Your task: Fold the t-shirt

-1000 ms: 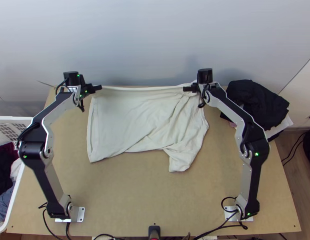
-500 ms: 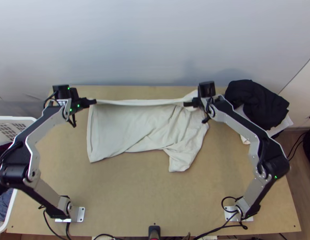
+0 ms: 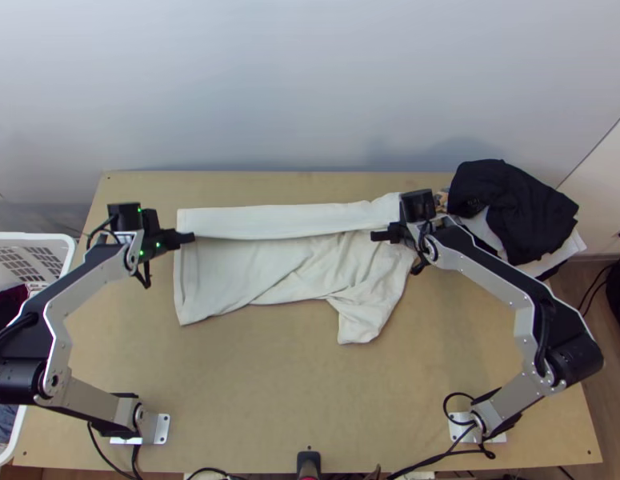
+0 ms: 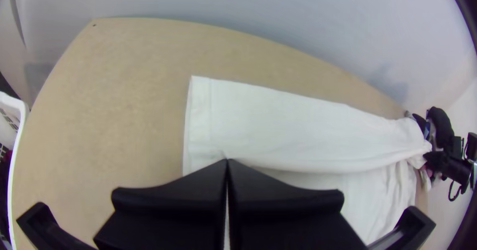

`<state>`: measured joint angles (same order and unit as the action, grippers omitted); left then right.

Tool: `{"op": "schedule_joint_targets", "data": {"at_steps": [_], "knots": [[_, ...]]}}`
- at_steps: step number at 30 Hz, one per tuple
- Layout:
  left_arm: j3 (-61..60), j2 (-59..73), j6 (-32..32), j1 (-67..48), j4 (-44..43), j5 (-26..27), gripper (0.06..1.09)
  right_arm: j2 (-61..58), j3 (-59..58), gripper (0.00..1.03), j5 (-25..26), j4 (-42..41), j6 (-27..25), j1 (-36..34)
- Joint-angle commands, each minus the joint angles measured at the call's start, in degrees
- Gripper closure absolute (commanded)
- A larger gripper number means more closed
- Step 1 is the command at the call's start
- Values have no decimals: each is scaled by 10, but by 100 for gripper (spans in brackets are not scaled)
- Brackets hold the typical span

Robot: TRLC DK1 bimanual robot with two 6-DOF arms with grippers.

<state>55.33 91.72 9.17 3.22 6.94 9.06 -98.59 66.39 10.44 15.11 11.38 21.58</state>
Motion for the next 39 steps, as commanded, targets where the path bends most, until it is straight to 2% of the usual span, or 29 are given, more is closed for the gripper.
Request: {"op": "schedule_joint_targets", "data": {"at_steps": [1,4,6,7,9,10,11,12,13,17,19,22,24,27,34,39], "knots": [[-57,-28,0,-1,-19,-4,105,16,-31,100,-2,0,7,3],[-73,-44,1,-1,-36,-11,105,16,-28,93,-1,14,8,9],[-78,-52,4,-1,-39,-12,104,16,-16,84,8,44,14,12],[-79,-52,8,-1,-35,-14,96,16,-11,81,9,59,17,12],[-80,-53,19,-1,-14,-24,65,19,-8,69,10,71,18,15],[-80,-52,22,-1,-6,-25,53,21,-6,68,13,77,18,19],[-79,-52,23,-1,4,-26,46,23,-6,68,18,85,18,22],[-80,-52,23,-1,11,-26,43,25,-7,68,18,88,18,25],[-80,-52,23,-2,15,-26,41,28,-8,63,21,91,17,28],[-84,-73,23,-3,26,-26,32,40,-6,36,28,102,32,29],[-82,-87,22,-3,39,-26,23,46,6,35,27,122,38,28],[-64,-100,21,-4,123,-26,13,66,24,21,27,150,56,28],[-66,-124,12,-10,163,-26,12,79,29,12,27,159,62,25],[-96,-175,5,-36,187,-26,12,90,23,5,27,162,62,21],[-144,-266,9,-123,273,-41,12,129,9,4,26,178,63,20],[-181,-301,5,-150,285,-70,12,163,-7,4,17,200,63,19]]}}
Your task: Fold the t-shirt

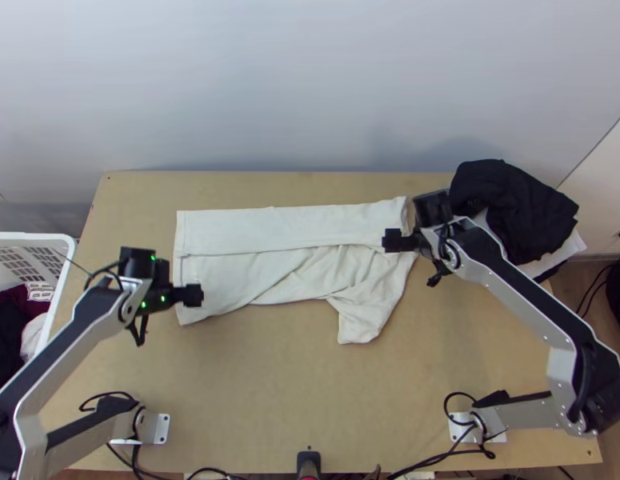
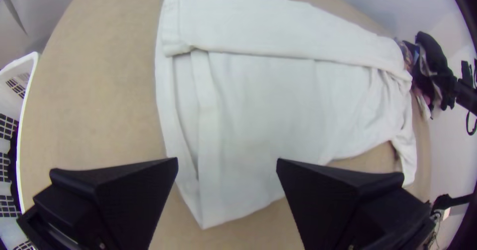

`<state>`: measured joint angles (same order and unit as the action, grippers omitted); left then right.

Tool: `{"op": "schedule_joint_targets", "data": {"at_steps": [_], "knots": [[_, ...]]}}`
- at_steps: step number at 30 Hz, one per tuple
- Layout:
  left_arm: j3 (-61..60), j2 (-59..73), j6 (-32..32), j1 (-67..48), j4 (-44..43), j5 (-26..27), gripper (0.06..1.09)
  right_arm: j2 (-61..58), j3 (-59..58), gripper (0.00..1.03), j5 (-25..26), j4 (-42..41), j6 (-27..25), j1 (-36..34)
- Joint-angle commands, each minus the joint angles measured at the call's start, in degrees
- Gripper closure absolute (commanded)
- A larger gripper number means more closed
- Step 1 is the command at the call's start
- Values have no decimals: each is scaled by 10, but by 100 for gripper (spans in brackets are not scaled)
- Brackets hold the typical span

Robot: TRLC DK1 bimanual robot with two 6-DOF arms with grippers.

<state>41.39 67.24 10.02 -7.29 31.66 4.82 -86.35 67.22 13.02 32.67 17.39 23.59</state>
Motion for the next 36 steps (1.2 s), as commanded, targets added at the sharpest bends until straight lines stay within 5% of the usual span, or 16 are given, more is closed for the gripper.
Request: {"op": "schedule_joint_targets", "data": {"at_steps": [1,7,18,30,36], "knots": [[-46,-58,-4,-45,39,-29,12,50,-19,4,-11,30,5,-1],[-76,-57,-5,-54,22,-58,15,105,-37,4,-50,49,63,-26],[-97,-35,5,-69,-4,-60,24,167,-118,5,-55,49,61,12],[-128,-48,13,-75,-85,-74,104,165,-202,7,-208,83,65,102],[-119,-55,13,-54,-100,-90,105,130,-231,7,-222,81,73,157]]}}
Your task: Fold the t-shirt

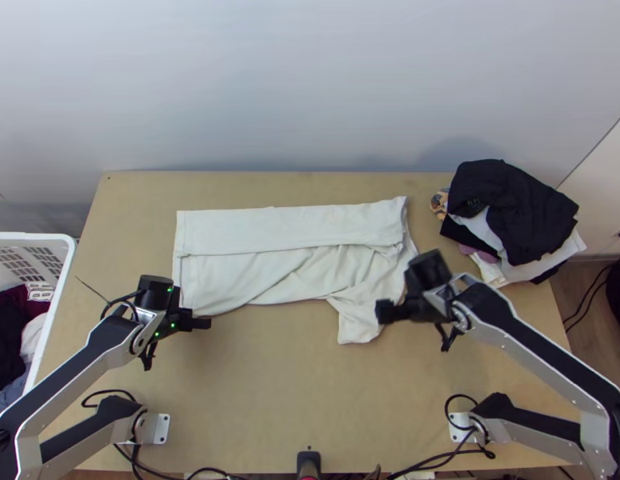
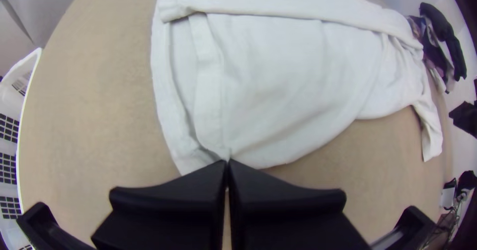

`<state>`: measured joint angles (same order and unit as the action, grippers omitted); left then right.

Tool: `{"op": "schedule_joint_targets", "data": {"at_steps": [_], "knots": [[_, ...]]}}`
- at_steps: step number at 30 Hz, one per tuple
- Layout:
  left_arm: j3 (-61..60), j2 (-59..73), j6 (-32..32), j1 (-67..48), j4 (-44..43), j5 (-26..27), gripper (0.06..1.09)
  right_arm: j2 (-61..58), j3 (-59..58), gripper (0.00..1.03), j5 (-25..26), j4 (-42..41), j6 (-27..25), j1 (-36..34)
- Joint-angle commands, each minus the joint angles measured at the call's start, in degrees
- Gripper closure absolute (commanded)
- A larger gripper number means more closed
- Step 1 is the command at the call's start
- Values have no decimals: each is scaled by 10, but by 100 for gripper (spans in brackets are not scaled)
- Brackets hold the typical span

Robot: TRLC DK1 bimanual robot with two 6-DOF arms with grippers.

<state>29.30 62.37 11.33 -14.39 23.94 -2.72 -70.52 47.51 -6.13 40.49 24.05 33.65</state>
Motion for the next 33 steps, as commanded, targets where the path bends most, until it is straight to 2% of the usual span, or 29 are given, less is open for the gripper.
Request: {"op": "schedule_joint_targets", "data": {"at_steps": [1,11,12,14,18,22,25,33], "knots": [[5,-6,0,22,-23,-14,105,-35,-35,7,-31,0,8,63],[14,-8,1,31,-23,-14,105,-80,-32,7,-31,-23,7,103],[14,-8,1,31,-23,-14,105,-88,-30,8,-30,-28,7,106],[14,-7,1,32,-23,-14,105,-102,-25,16,-30,-37,6,105],[16,-6,1,39,-24,-14,105,-126,-10,18,-14,-39,6,104],[19,-3,-10,72,-29,-14,105,-140,-11,59,10,-54,-2,104],[25,-5,-16,88,-28,-8,105,-145,-11,82,24,-55,-4,103],[41,10,-14,93,-40,-5,105,-119,9,96,24,-52,-9,62]]}}
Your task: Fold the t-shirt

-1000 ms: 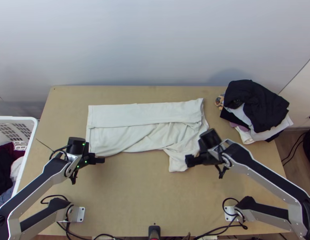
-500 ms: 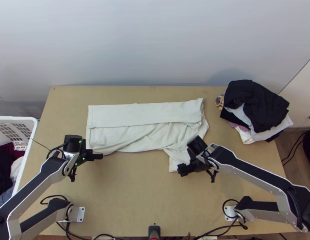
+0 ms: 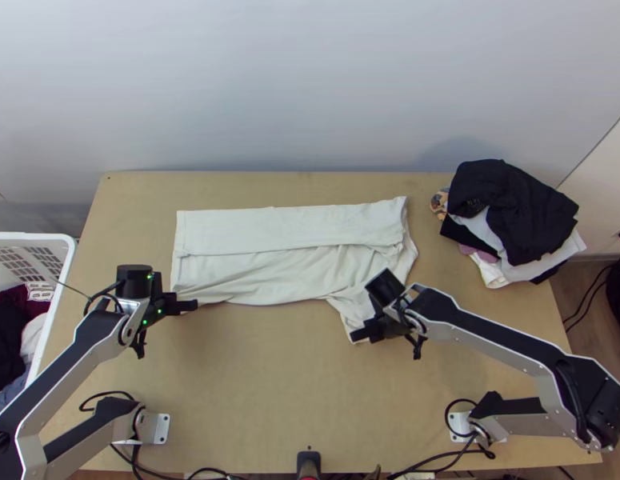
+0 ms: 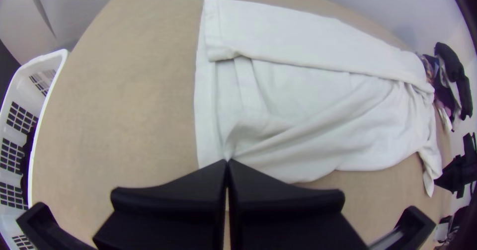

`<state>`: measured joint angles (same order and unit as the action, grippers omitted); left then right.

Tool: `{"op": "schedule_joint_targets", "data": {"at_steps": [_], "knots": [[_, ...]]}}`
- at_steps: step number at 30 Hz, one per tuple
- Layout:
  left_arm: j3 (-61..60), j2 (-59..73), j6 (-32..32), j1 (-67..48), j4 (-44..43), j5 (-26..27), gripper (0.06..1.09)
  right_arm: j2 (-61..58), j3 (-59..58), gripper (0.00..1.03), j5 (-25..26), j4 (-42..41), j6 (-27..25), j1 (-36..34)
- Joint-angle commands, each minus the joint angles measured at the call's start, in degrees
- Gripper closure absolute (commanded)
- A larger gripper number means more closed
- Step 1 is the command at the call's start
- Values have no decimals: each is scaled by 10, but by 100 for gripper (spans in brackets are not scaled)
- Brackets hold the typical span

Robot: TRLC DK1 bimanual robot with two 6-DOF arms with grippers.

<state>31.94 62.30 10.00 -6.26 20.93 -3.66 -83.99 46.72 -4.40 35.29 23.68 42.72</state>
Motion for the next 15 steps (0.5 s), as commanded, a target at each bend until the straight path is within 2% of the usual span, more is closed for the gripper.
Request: {"op": "schedule_joint_targets", "data": {"at_steps": [1,15], "knots": [[20,15,-1,12,-11,5,105,20,22,100,7,0,-6,-36],[66,30,8,40,-4,39,105,32,119,100,7,13,-36,-147]]}}
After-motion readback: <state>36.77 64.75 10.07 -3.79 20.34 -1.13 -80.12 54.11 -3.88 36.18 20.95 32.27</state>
